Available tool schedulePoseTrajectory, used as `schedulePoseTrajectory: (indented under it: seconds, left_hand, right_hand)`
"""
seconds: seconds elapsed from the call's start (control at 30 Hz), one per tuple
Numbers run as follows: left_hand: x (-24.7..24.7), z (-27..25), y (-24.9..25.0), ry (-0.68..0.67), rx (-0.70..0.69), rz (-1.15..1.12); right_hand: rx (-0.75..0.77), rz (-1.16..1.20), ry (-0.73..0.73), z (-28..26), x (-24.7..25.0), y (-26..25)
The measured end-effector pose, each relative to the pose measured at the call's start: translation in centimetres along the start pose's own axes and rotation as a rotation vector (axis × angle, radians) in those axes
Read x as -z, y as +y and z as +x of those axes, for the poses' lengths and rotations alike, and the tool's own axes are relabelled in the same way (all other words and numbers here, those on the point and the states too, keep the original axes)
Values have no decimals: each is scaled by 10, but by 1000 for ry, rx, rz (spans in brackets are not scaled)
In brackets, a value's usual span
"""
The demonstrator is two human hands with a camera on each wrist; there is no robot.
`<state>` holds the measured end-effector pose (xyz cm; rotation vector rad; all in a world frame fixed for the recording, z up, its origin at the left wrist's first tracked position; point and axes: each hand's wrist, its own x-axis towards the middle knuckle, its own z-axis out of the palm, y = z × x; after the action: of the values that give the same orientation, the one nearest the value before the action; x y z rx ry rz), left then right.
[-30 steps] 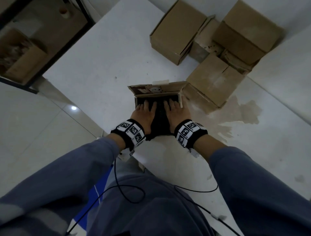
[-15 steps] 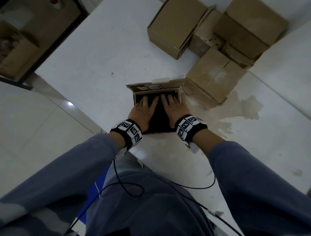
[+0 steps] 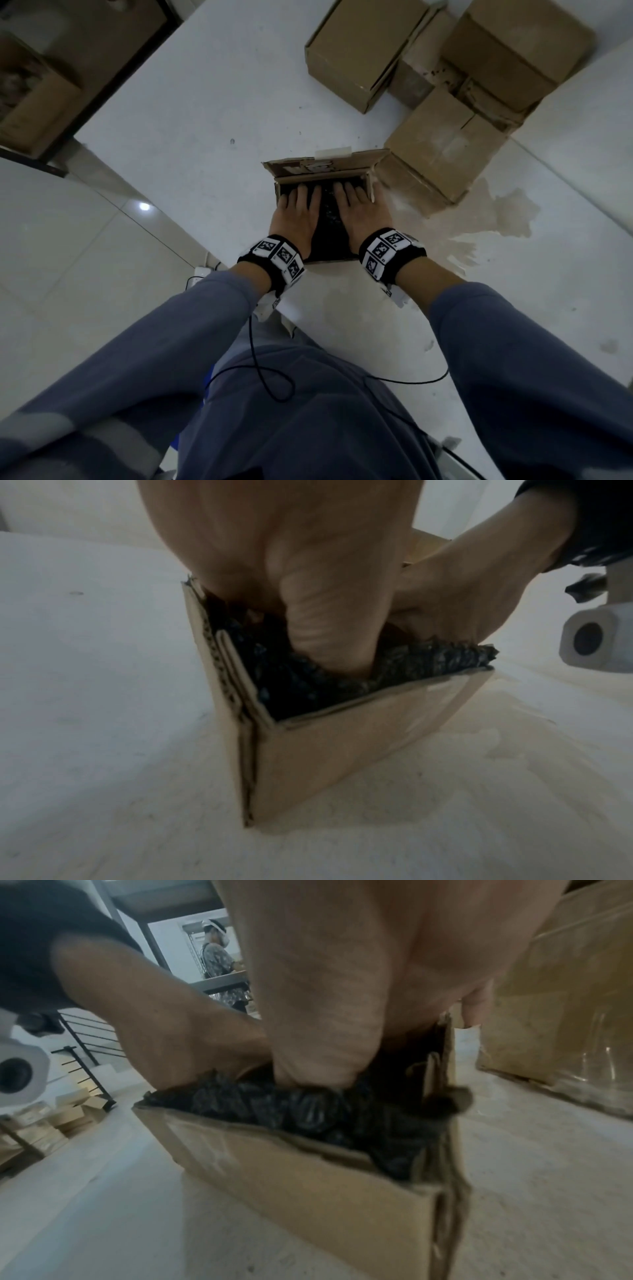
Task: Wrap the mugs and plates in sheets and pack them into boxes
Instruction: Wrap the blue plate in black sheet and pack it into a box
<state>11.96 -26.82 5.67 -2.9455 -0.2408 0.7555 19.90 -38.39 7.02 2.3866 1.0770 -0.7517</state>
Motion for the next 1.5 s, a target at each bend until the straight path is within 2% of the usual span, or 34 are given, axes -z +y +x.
schedulePoseTrajectory:
  seconds: [0.1,0.2,0.33,0.5,0.6,0.73,0.93,1.03,1.3,1.4,1.5]
  left_hand:
    - [0,4,0,-13,8,-12]
    - [-2,4,-7,-18,-41,-65]
    - [-5,-3,-25,-6,-163,-70]
    - [-5,-7,-25,25,-178,74]
    - [2,-4,-34,15,-216,-45]
    - [-2,-5,-34,17,-190,-17]
    - [-12,-5,-23,-36,-130,78]
    - [-17,-6,-20,-24,-109,55]
    - [-6,-7,-27,-29,-150,22]
    - [5,-10,-26,39,-165,-45]
    - [5,-11,-30,85,-165,-49]
  right_hand:
    - [2,-10,-31,7,-1,1]
    - [18,-30,-20,8,-4,2]
    - [66,-74,33,4,-8,8]
    - [95,-204,150,-4,-1,7]
    - [140,-182,158,-4,6,14]
    - [186,-119,88,-1,7,20]
    - [145,-131,141,5,-14,10]
    - [138,-128,163,5,-16,7]
    - [142,-167,114,-3,-4,9]
    - [111,-142,173,-9,9,8]
    - [146,-132,227,-14,18,8]
